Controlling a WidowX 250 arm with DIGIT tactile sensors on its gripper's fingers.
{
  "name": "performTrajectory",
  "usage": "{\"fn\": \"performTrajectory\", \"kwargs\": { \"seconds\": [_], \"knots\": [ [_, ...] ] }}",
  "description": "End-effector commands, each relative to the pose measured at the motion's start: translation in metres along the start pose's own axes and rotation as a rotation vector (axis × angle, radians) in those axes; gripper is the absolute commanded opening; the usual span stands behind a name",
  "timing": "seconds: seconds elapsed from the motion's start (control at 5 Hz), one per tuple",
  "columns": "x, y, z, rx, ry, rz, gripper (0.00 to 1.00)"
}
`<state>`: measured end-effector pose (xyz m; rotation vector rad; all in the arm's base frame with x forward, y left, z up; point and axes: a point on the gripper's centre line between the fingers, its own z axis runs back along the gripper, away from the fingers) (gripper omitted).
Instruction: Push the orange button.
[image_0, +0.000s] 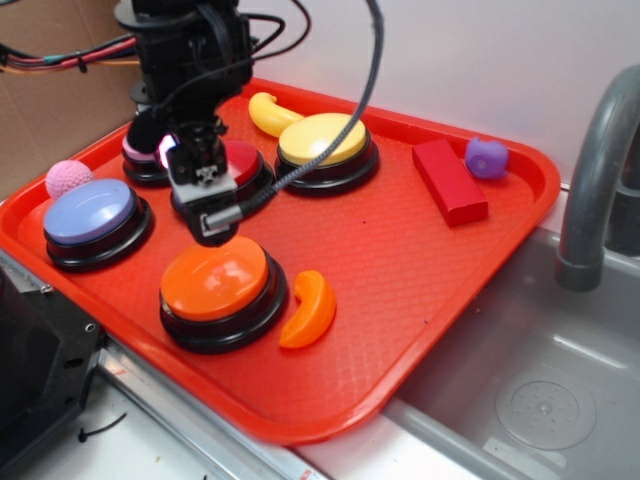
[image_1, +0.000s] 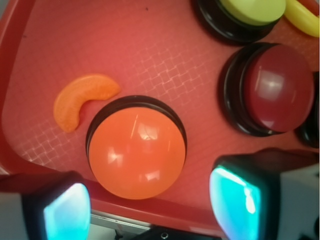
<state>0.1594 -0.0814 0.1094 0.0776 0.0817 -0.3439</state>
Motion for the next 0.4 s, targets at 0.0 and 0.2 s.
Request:
{"fn": "performTrajectory", "kwargs": {
  "seconds": [0.0,0.2],
  "knots": [
    [0.0056,-0.0093,0.0311,0.035,-0.057,-0.007,1.00],
    [0.0036,-0.0100,0.0355,0.036,-0.083,0.008,1.00]
  ]
}}
